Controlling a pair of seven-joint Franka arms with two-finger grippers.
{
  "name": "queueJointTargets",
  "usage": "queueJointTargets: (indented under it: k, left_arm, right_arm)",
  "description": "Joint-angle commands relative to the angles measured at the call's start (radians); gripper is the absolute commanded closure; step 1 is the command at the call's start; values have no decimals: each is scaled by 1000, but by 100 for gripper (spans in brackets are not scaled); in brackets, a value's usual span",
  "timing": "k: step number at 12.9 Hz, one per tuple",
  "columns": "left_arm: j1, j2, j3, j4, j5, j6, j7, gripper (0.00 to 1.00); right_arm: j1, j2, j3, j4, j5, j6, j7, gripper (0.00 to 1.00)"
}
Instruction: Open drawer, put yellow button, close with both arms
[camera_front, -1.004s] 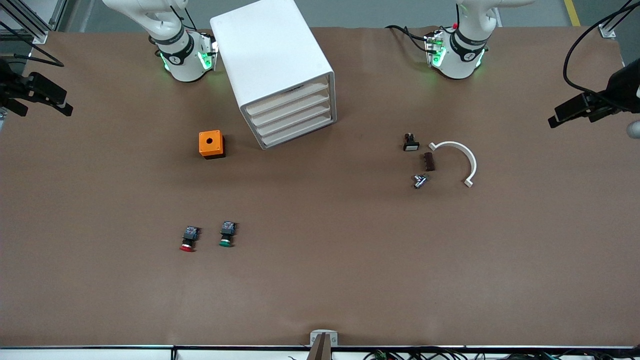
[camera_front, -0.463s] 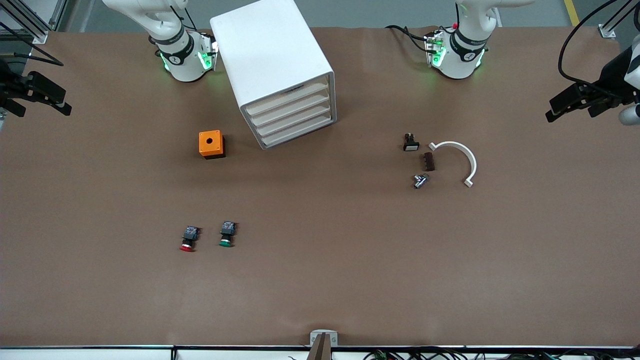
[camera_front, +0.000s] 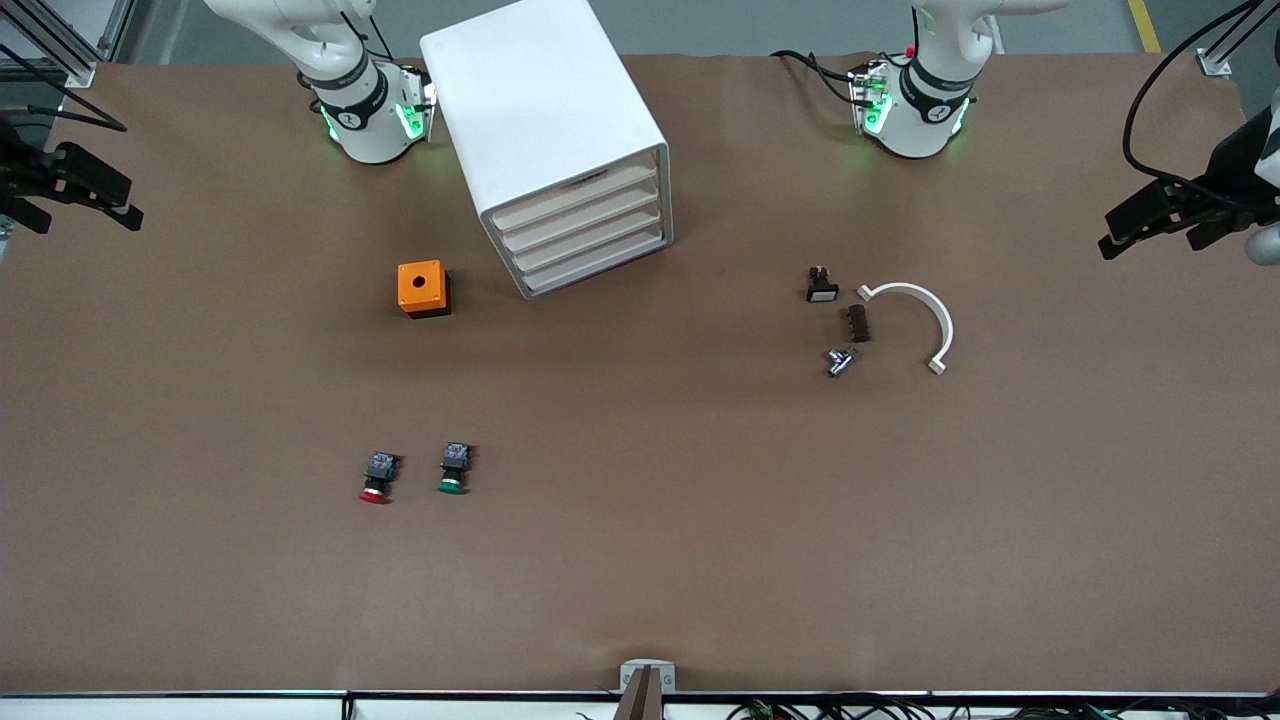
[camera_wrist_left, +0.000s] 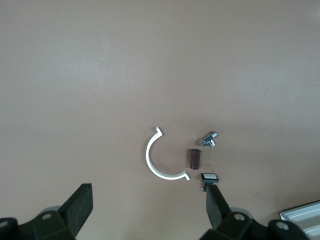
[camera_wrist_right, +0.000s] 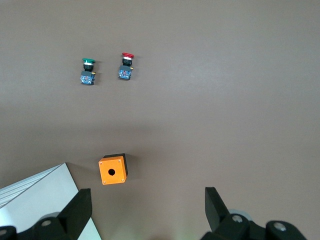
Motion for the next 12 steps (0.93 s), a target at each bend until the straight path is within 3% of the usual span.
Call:
queueJointTargets:
  k: [1,12]
  left_arm:
    - [-2,10,-2,37,21,-3,16,0]
    - [-2,10,-16,37,17,-6,16,0]
  right_arm:
    - [0,-19,-2,-2,-12,-9,-9,0]
    - [3,-17,0,-2,-10,-9,-11,0]
